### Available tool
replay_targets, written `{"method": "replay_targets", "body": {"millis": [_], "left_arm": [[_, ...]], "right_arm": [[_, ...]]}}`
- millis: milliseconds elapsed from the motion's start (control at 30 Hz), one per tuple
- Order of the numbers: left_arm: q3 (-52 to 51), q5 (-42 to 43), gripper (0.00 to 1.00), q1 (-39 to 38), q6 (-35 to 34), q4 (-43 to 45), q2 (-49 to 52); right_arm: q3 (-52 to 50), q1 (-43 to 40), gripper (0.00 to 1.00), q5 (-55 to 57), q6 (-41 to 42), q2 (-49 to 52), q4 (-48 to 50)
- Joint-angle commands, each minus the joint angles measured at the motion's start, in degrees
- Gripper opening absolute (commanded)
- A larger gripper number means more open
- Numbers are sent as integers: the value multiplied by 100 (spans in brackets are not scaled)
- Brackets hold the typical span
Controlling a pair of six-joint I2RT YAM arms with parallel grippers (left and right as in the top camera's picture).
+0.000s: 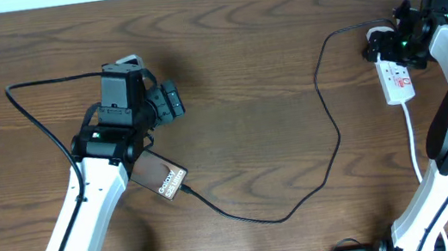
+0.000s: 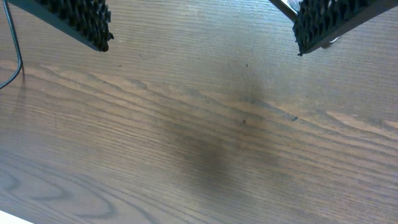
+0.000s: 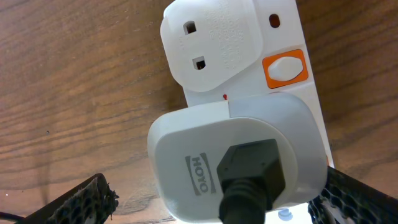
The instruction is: Plug charger to phone and switch on socket
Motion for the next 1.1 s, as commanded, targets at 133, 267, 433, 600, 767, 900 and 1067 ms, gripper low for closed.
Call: {"method": "replay_targets", "body": {"millis": [133,267,433,600,767,900,1067], "left_arm": [[125,-74,92,-22,-55,-33,28],[125,-74,92,-22,-55,-33,26],[125,-74,92,-22,-55,-33,28],[125,-74,92,-22,-55,-33,26],[125,-74,92,-22,-55,-33,28],[125,-74,92,-22,-55,-33,26],[125,-74,92,-22,-55,-33,28]], "right_arm": [[-177,337,94,-1263,144,111,-57],[-186,337,94,-1335,144,111,-70],[-264,345,94,-1414,144,111,-24],[-424,348,94,-1412,173,111,83],[-621,345,94,-1633,219,111,251],[-702,354,94,-1696,293,111,310],[-741,356,93,-1705,306,111,278]]}}
